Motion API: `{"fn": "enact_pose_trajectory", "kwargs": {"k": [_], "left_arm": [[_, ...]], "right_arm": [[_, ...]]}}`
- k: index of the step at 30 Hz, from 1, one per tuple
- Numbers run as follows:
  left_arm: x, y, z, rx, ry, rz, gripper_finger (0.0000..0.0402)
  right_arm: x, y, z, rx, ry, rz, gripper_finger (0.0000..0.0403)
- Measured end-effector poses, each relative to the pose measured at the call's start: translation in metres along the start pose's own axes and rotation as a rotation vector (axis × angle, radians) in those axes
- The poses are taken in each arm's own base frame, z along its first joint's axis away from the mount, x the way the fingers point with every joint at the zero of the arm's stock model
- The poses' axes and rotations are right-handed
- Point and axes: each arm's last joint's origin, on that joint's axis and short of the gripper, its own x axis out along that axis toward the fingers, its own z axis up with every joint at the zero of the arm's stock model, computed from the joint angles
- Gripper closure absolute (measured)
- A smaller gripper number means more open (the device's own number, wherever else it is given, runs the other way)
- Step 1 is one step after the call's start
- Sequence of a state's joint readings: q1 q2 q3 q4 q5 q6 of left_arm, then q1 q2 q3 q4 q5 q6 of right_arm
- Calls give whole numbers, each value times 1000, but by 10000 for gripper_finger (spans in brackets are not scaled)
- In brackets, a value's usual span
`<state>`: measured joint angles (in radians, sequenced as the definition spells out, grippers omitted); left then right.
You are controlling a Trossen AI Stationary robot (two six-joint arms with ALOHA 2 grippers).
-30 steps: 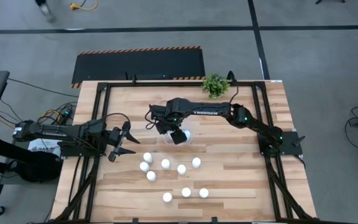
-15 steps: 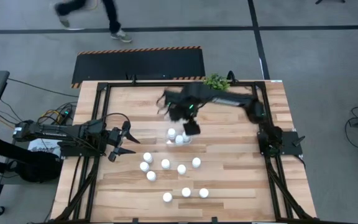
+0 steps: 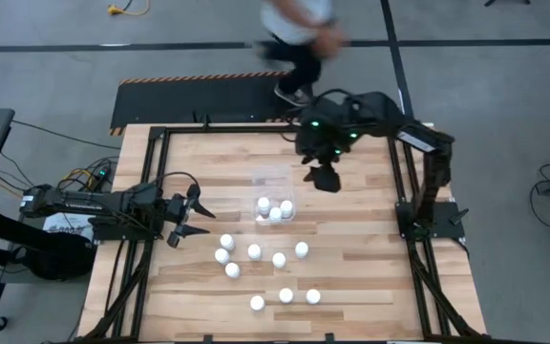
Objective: Pick and place pill bottles into a basket
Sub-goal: Put the pill bottles into the container
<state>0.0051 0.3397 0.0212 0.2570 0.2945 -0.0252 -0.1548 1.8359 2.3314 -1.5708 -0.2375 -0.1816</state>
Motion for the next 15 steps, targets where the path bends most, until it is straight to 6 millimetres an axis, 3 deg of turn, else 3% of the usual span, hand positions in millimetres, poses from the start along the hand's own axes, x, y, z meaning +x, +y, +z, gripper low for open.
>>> {"fn": "enact_pose_trajectory", "kwargs": {"k": [4,9,12,15], "left_arm": [[0,0,2,-21,-22,-1,191],[0,0,5,-17,-49,-2,191],[0,0,5,-17,-49,-2,191],[0,0,5,-25,-49,-2,191]], "right_arm": [[-20,17,-6,-43,-48,6,173],[-30,32,-8,-87,-133,-33,173],[-24,35,-13,-68,-195,-91,173],[0,35,-27,-53,-229,-157,173]]}}
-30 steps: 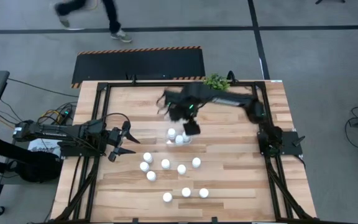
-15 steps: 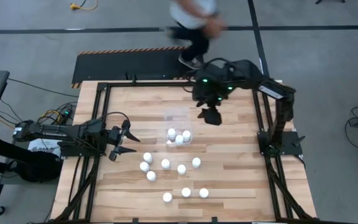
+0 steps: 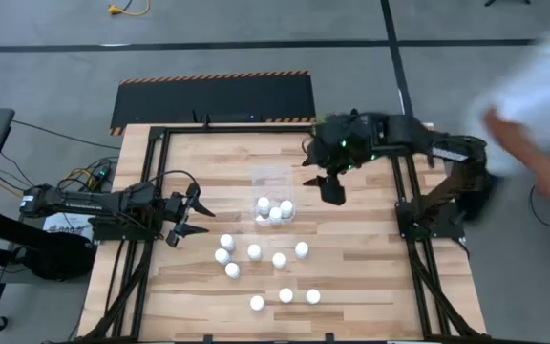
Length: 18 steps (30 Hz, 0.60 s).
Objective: Pick and place pill bottles into a basket
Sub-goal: Put the pill bottles into the container
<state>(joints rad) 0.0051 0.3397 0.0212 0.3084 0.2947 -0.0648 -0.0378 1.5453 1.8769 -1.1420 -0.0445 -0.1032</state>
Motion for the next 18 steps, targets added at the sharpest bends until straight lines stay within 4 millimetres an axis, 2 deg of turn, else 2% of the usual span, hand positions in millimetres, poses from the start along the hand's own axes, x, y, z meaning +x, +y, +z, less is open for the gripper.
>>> {"fn": "enact_pose_trajectory", "kwargs": {"k": [3,9,13,18], "left_arm": [[0,0,0,-20,1,0,191],[0,0,0,-45,3,0,191],[0,0,0,-53,4,-9,191],[0,0,-1,-72,7,-15,191]], "right_arm": [[27,2,-29,40,-51,-45,173],[71,15,-109,174,-208,-49,173],[90,27,-160,236,-343,-100,173],[104,36,-204,251,-422,-174,173]]}}
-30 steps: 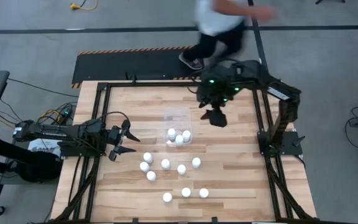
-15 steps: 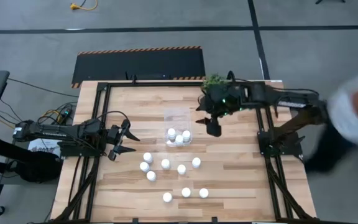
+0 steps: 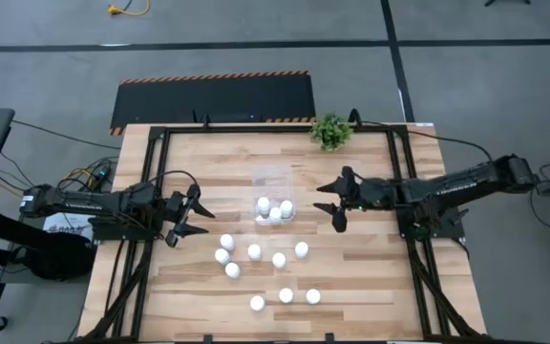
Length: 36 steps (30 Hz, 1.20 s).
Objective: Pick and place pill bottles into a basket
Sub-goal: Put the pill bottles into the container
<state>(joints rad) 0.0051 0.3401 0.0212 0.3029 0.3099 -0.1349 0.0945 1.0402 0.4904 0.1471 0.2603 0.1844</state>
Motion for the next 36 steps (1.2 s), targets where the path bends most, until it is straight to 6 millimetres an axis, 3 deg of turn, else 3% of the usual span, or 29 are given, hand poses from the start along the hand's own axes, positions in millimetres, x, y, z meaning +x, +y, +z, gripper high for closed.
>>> {"fn": "enact_pose_trajectory", "kwargs": {"k": [6,12,16,24,31,36], "left_arm": [[-1,-1,11,-26,155,44,191],[3,-2,35,3,235,97,191],[12,2,33,32,294,126,191],[42,12,45,16,445,173,191],[70,18,68,-4,688,160,191],[87,20,71,17,826,122,191]], "right_arm": [[0,-3,-25,-11,10,-7,173],[0,-5,-29,-14,26,-31,173],[1,-10,-30,-26,45,-56,173],[1,-13,-32,-59,62,-70,173],[1,-13,-32,-80,68,-70,173],[1,-13,-33,-82,78,-71,173]]}}
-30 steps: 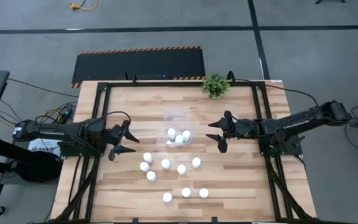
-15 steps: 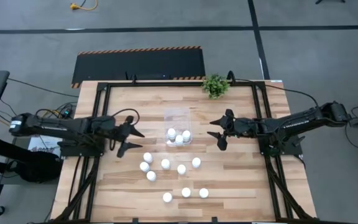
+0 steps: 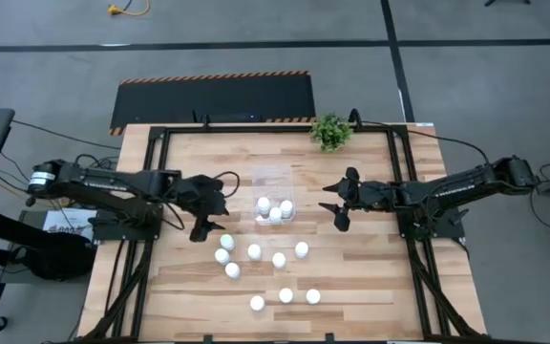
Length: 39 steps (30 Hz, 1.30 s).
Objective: Pick and place pill bottles into a basket
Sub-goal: Put the pill bottles into the container
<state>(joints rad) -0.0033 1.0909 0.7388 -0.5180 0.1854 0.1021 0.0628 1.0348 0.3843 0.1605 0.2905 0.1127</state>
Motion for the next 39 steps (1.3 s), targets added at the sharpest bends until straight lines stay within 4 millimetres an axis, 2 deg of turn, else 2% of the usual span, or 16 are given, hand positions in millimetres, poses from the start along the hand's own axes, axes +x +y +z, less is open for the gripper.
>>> {"fn": "enact_pose_trajectory", "kwargs": {"k": [10,14,28,39], "left_arm": [[29,-13,6,66,178,-60,191],[36,-18,11,91,193,-74,191],[33,-22,18,146,189,-81,191],[33,-22,16,142,210,-83,191]], "right_arm": [[0,0,0,16,4,0,173],[0,2,-1,40,6,25,173],[-5,21,1,-383,-63,387,173],[-5,21,3,-351,-77,415,173]]}}
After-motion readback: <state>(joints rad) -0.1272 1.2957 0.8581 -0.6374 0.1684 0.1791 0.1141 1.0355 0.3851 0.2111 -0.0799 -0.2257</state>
